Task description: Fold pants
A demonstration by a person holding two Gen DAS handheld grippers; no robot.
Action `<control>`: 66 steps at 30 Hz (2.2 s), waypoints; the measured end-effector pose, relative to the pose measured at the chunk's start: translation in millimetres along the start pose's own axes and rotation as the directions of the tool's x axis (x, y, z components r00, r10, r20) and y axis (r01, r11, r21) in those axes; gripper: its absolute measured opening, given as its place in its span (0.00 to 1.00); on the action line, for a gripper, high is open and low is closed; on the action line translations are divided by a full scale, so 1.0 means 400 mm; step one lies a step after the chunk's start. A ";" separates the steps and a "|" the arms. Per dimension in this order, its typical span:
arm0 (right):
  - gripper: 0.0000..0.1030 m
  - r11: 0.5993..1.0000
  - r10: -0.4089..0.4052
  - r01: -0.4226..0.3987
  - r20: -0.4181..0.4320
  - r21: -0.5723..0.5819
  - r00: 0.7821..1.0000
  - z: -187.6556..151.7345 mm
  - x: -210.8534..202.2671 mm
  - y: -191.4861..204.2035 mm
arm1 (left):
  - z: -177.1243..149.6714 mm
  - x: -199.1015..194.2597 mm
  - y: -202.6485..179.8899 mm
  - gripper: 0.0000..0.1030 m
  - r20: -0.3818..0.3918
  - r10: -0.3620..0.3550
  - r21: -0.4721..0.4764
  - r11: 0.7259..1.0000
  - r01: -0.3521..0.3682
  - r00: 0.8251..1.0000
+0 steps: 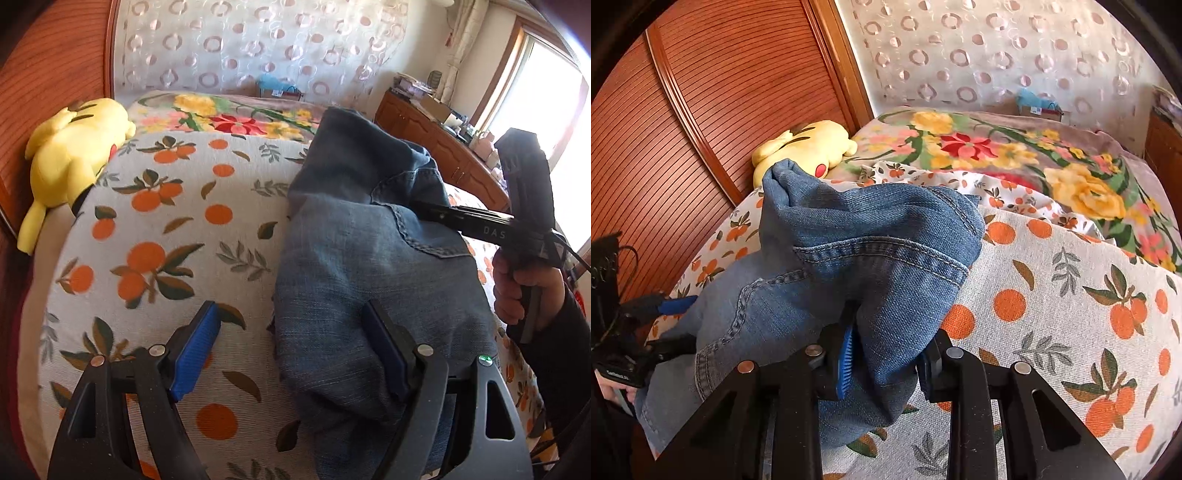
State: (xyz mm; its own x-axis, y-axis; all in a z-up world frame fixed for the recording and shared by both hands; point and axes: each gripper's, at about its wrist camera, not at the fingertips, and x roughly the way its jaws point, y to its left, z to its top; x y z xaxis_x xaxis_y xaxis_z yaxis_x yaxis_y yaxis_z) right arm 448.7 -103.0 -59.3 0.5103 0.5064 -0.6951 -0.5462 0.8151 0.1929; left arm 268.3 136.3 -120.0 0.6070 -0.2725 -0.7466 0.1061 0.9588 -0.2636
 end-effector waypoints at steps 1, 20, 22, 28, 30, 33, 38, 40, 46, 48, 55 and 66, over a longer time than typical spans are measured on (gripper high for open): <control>0.27 1.000 -0.001 0.001 0.002 -0.003 1.000 0.000 0.000 -0.001 | -0.002 0.001 -0.005 0.76 0.003 -0.001 0.007 1.000 0.001 1.000; 0.20 0.997 0.078 -0.078 0.020 0.019 0.997 0.066 -0.037 0.022 | -0.020 -0.064 -0.014 0.17 0.072 -0.131 -0.027 0.991 0.134 0.989; 0.20 0.994 0.107 -0.107 0.045 -0.001 0.993 0.099 -0.056 0.062 | -0.022 -0.091 -0.005 0.17 0.091 -0.133 -0.031 0.990 0.136 0.987; 0.20 0.982 0.162 -0.152 0.081 -0.113 0.983 0.219 -0.067 0.243 | -0.022 -0.228 0.102 0.16 0.205 -0.077 -0.104 0.990 0.100 0.976; 0.19 0.973 0.189 -0.175 0.087 -0.153 0.978 0.258 -0.058 0.308 | -0.018 -0.285 0.153 0.16 0.242 -0.048 -0.133 0.988 0.082 0.969; 0.19 0.960 0.235 -0.215 0.097 -0.181 0.967 0.300 -0.042 0.378 | -0.004 -0.363 0.203 0.16 0.286 0.003 -0.146 0.988 0.040 0.958; 0.20 0.948 0.273 -0.246 0.117 -0.201 0.955 0.334 0.005 0.424 | 0.036 -0.439 0.252 0.15 0.319 0.076 -0.142 0.989 -0.032 0.945; 0.20 0.953 0.258 -0.234 0.111 -0.192 0.960 0.329 0.042 0.405 | 0.050 -0.417 0.257 0.15 0.298 0.092 -0.125 0.991 -0.056 0.950; 0.22 0.978 0.166 -0.160 0.031 -0.133 0.986 0.307 0.237 0.320 | 0.070 -0.241 0.253 0.15 0.146 0.117 -0.055 0.992 -0.110 0.982; 0.25 0.987 0.120 -0.122 -0.030 -0.104 0.992 0.296 0.308 0.293 | 0.062 -0.190 0.259 0.15 0.099 0.128 -0.057 0.991 -0.122 0.987; 0.44 0.989 0.120 -0.123 -0.037 -0.078 0.992 0.313 0.320 0.265 | 0.041 -0.214 0.255 0.18 0.120 0.154 -0.043 0.988 -0.150 0.981; 0.47 0.987 0.003 0.013 0.099 -0.160 0.995 0.291 0.152 0.293 | 0.059 -0.266 0.226 0.54 0.197 0.163 -0.024 0.987 -0.162 0.967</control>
State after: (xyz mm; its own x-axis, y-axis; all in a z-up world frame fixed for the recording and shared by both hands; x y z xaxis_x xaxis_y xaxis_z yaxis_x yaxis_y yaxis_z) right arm 492.8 56.1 1.7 0.5718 0.5339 -0.6228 -0.6386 0.7663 0.0706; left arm 231.9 254.0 -50.1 0.7591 -0.0910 -0.6446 -0.0126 0.9879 -0.1543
